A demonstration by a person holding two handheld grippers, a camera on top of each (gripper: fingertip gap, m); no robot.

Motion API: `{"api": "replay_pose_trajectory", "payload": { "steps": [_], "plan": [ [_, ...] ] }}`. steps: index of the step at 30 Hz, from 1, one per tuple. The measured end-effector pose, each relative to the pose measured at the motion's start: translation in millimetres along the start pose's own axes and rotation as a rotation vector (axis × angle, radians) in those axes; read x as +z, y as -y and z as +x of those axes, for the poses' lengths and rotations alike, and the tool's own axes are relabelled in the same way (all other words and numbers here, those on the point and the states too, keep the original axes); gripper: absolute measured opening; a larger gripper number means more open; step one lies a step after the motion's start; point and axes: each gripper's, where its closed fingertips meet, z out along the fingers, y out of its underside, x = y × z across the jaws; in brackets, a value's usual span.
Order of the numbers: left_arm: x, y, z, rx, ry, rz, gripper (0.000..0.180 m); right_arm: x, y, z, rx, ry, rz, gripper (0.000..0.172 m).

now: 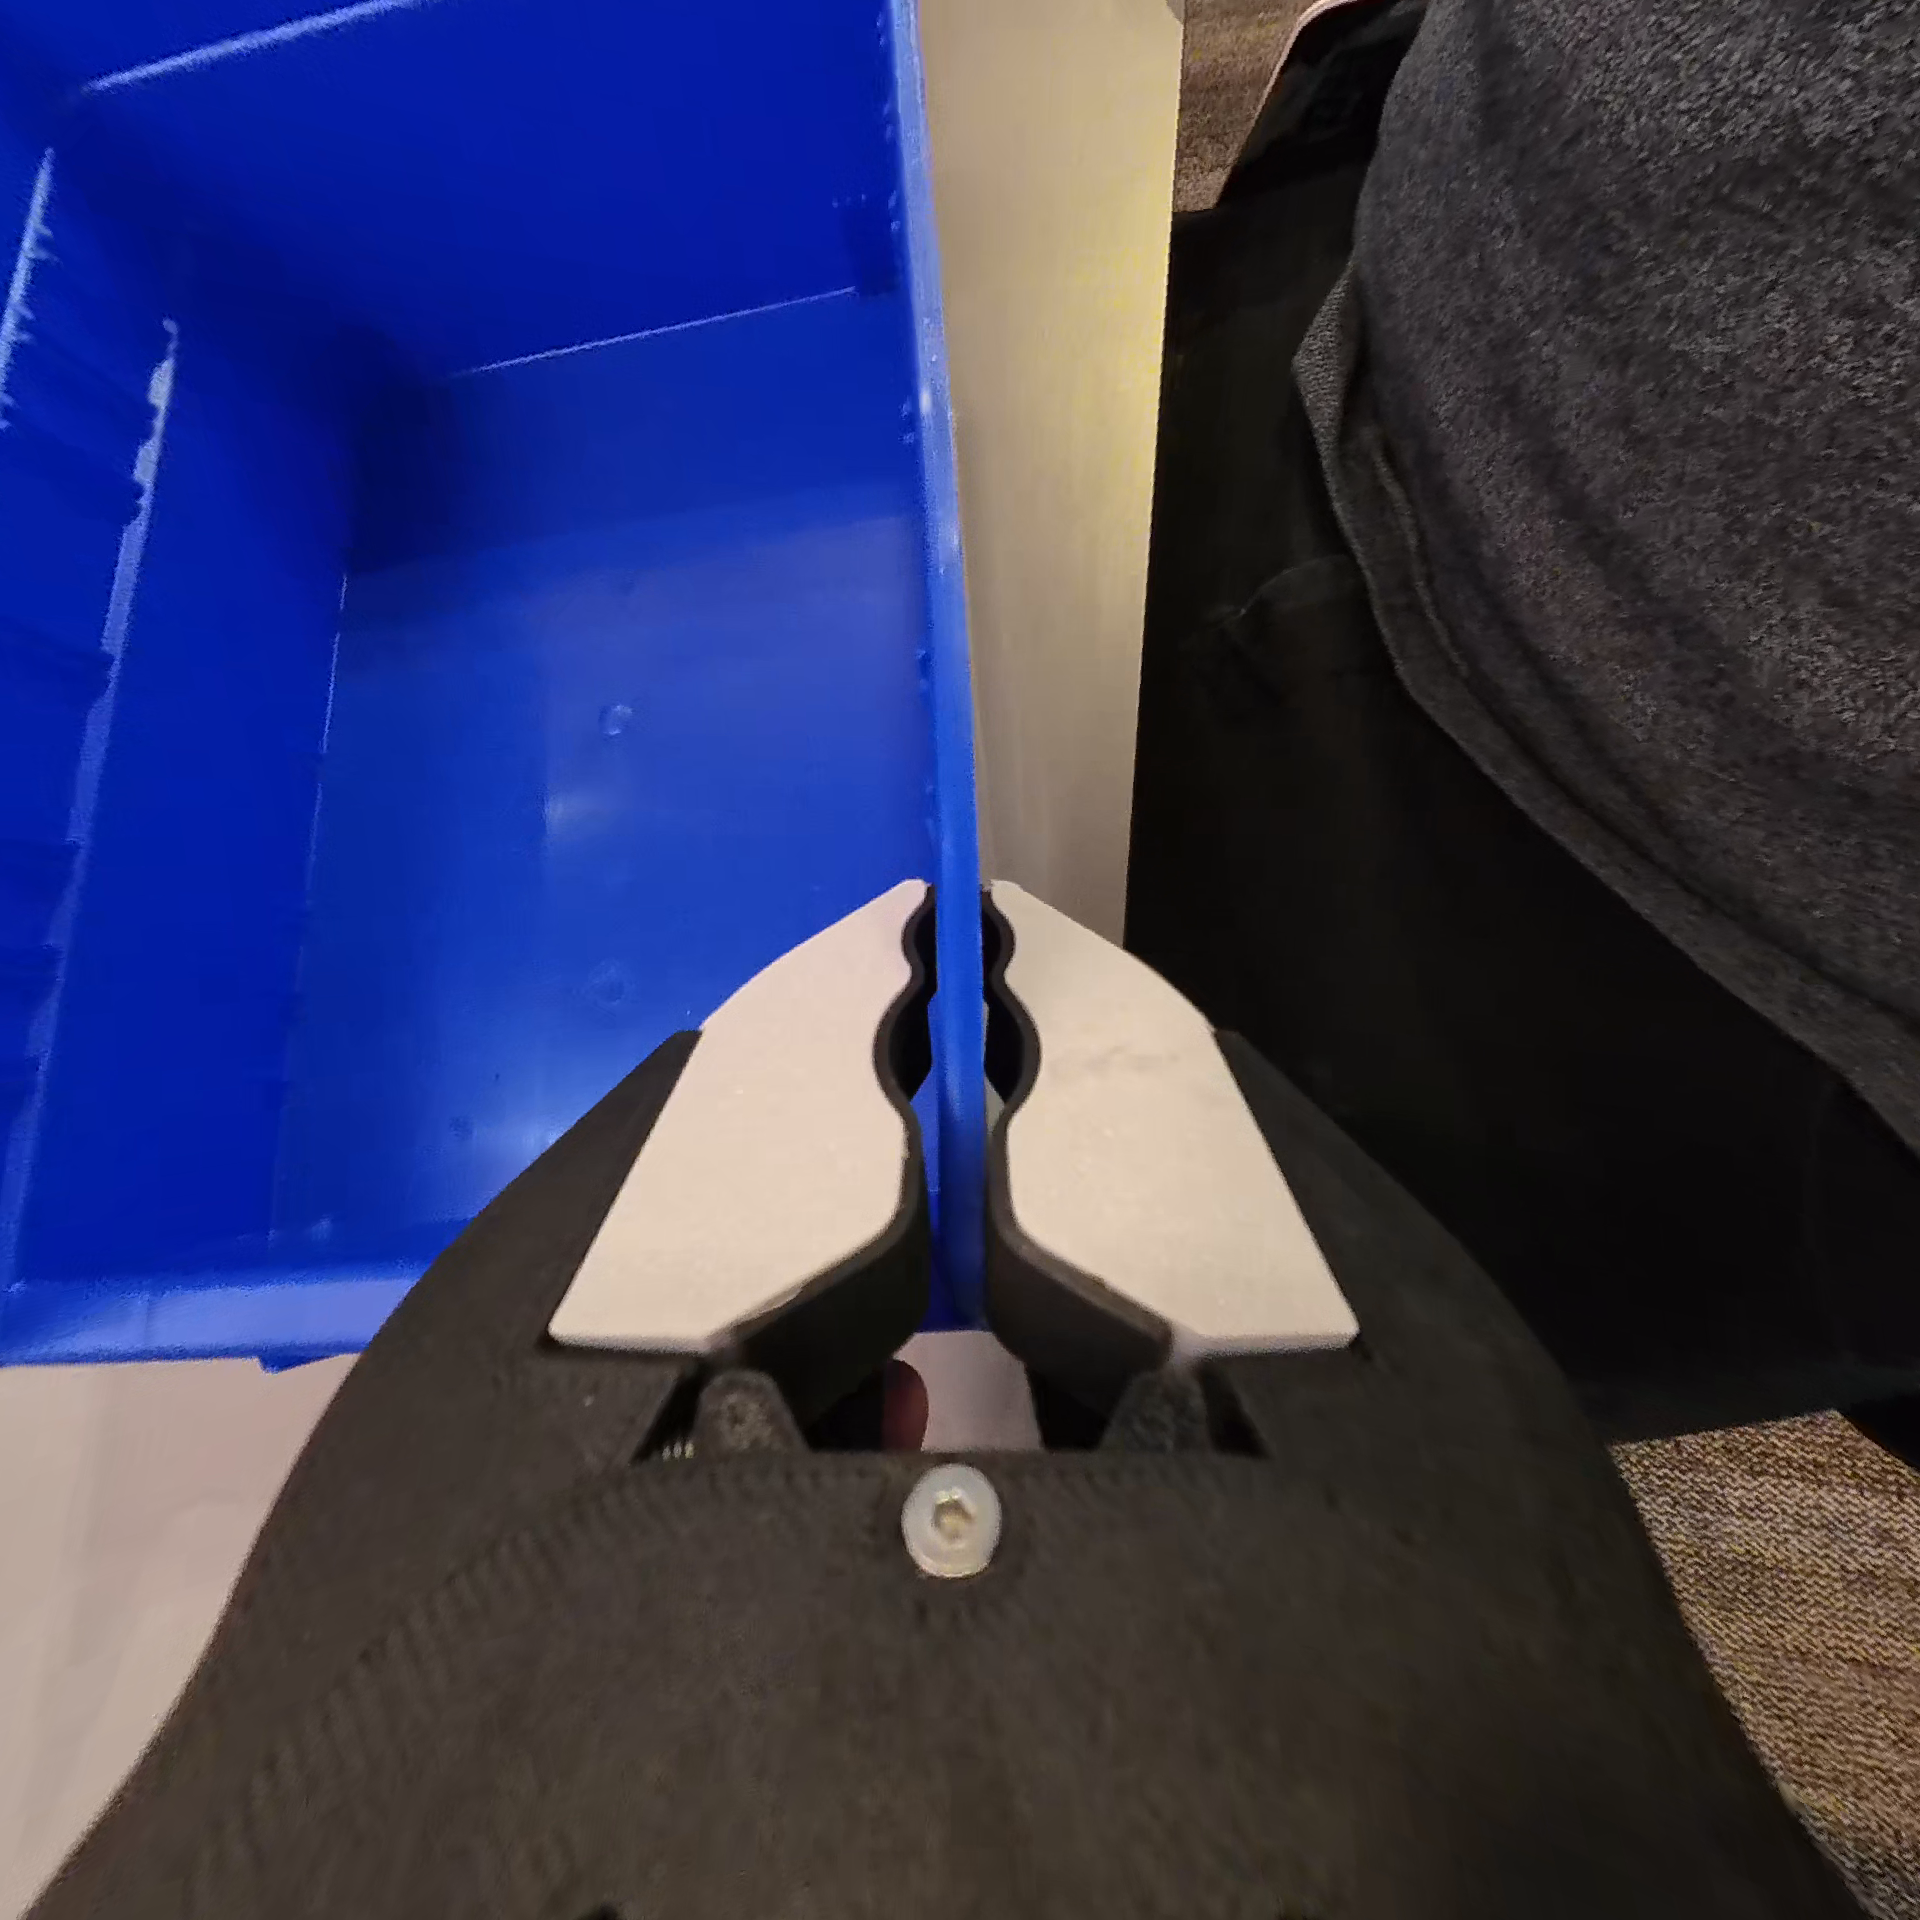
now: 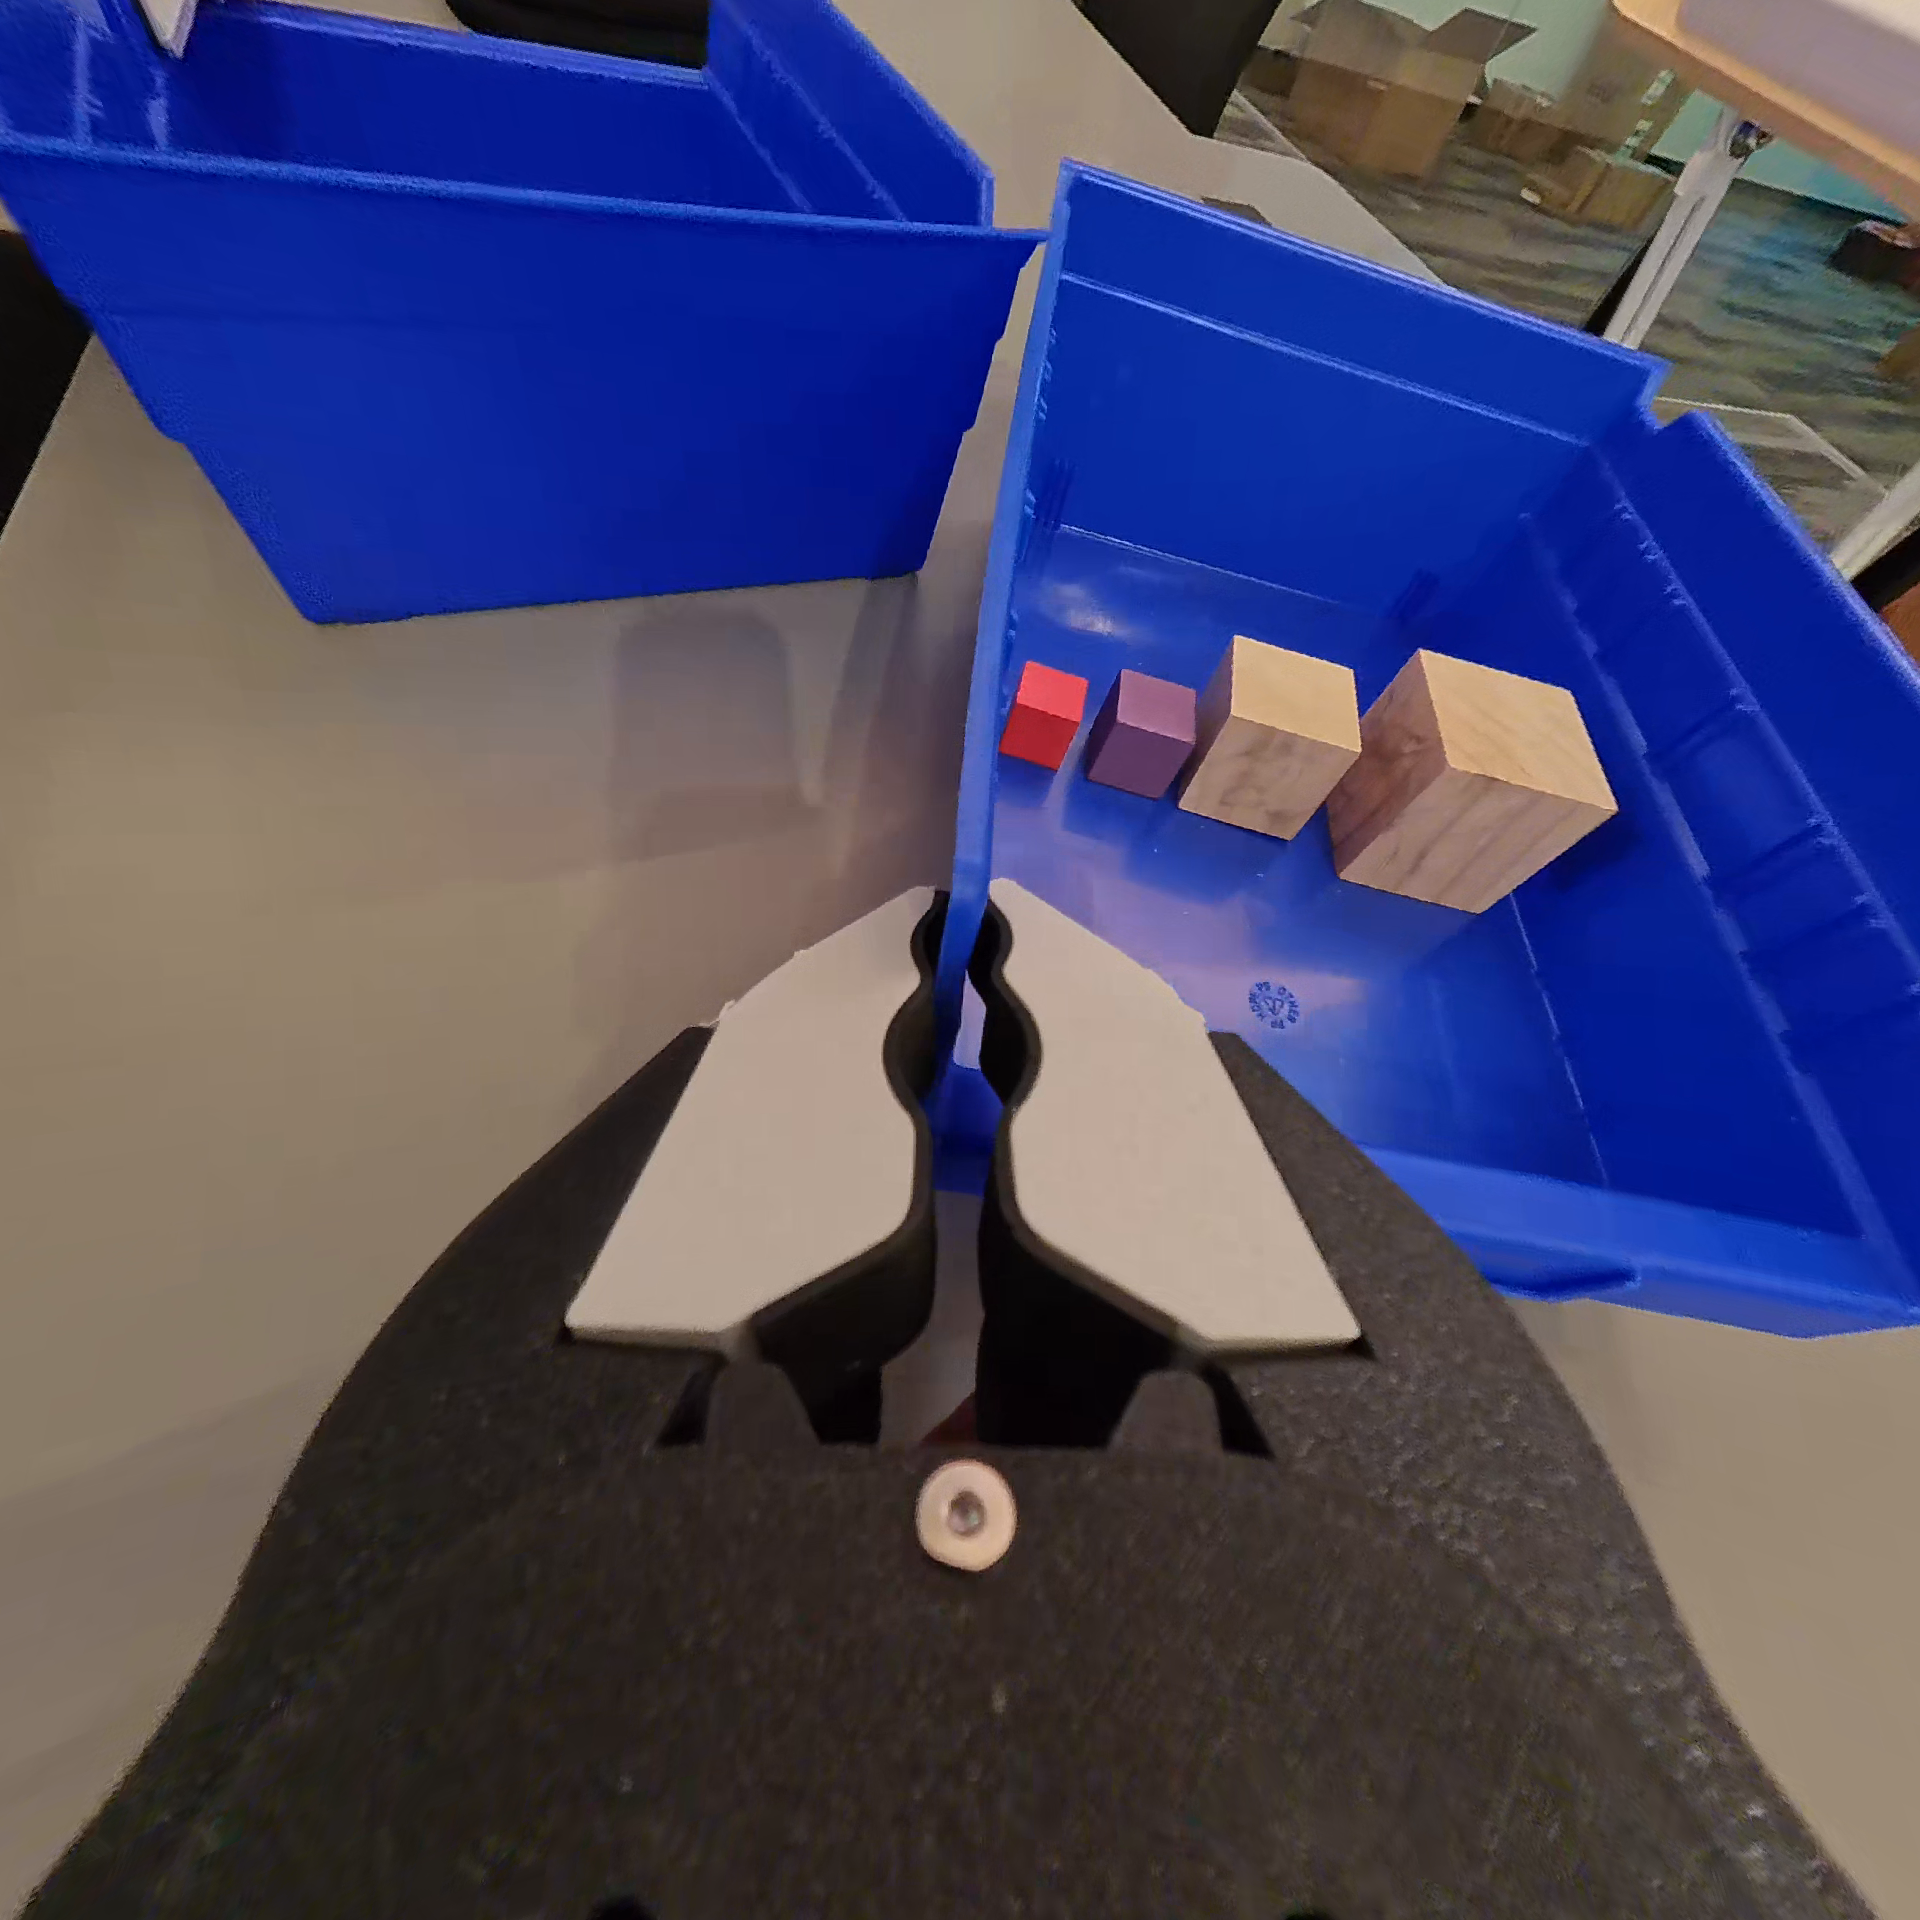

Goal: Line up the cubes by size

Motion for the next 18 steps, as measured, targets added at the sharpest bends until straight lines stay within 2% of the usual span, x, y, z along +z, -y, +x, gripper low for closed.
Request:
{"api": "replay_pose_trajectory", "payload": {
  "steps": [1,18],
  "plan": [
    [0.9,1.0,0.4,0.006,-0.005,0.001,0.006,2.3,0.9,0.5,-0.004,0.005,0.000,0.002],
    [36.6,37.2,4.8,0.119,-0.127,0.027,0.006,55.9,23.1,11.9,-0.056,0.178,0.010,0.002]
  ]
}}
